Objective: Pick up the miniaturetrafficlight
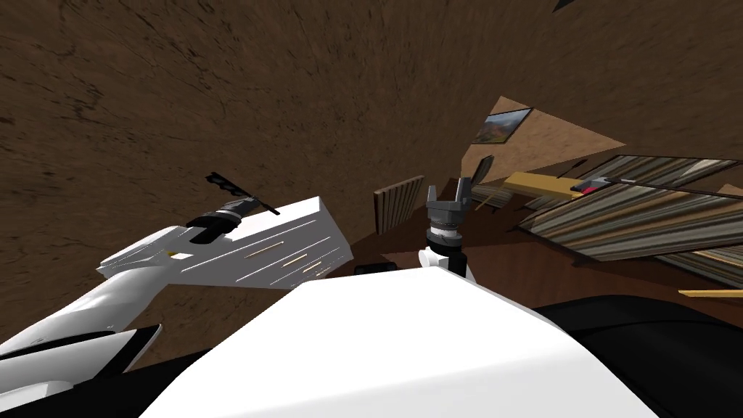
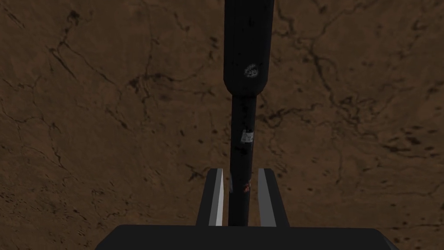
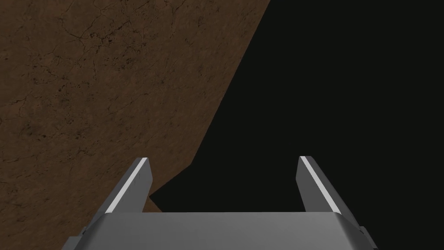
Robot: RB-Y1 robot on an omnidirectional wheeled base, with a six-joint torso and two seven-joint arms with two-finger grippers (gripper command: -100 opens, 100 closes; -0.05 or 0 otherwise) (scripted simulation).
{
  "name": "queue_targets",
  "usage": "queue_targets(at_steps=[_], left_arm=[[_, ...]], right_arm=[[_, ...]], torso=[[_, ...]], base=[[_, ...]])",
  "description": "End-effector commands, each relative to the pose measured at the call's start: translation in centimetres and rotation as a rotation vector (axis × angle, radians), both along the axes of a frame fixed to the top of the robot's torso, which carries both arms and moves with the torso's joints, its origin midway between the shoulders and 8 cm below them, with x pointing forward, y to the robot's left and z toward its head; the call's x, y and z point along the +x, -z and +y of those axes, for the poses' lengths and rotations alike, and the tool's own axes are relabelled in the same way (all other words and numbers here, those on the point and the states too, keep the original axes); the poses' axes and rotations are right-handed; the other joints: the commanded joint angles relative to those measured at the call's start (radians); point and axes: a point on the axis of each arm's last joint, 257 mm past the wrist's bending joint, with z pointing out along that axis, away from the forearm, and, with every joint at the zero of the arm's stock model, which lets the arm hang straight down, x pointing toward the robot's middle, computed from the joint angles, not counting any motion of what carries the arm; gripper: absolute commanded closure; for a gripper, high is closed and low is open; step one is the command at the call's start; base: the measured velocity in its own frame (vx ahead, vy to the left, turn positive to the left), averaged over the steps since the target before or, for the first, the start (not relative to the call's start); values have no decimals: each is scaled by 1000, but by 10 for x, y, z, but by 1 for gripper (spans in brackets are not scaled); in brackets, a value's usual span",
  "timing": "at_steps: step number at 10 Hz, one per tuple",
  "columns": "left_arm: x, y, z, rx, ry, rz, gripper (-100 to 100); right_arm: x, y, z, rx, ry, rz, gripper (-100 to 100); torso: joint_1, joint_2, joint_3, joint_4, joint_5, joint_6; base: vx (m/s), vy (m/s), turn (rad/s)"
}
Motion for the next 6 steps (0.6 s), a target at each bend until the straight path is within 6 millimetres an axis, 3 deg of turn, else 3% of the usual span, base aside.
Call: queue_targets(at_steps=[1,3,4,5,6], left_arm=[[-6,9,-8,3,13,17,100],[1,5,-34,8,68,9,100],[2,4,-37,9,74,7,100],[-8,0,-24,-3,26,-4,100],[-12,-5,-28,2,32,-11,100]], right_arm=[[0,0,0,0,0,0,0],[0,0,0,0,0,0,0],[0,0,0,0,0,0,0],[0,0,0,0,0,0,0],[0,0,0,0,0,0,0]], torso=[[0,0,0,0,0,0],[-3,2,0,-1,0,4],[-5,3,0,-1,0,6],[-6,3,1,-1,0,6],[-3,-2,-1,-1,0,1]], base=[[72,33,6],[5,6,-21],[-11,-6,-10],[121,22,245],[152,32,206]])
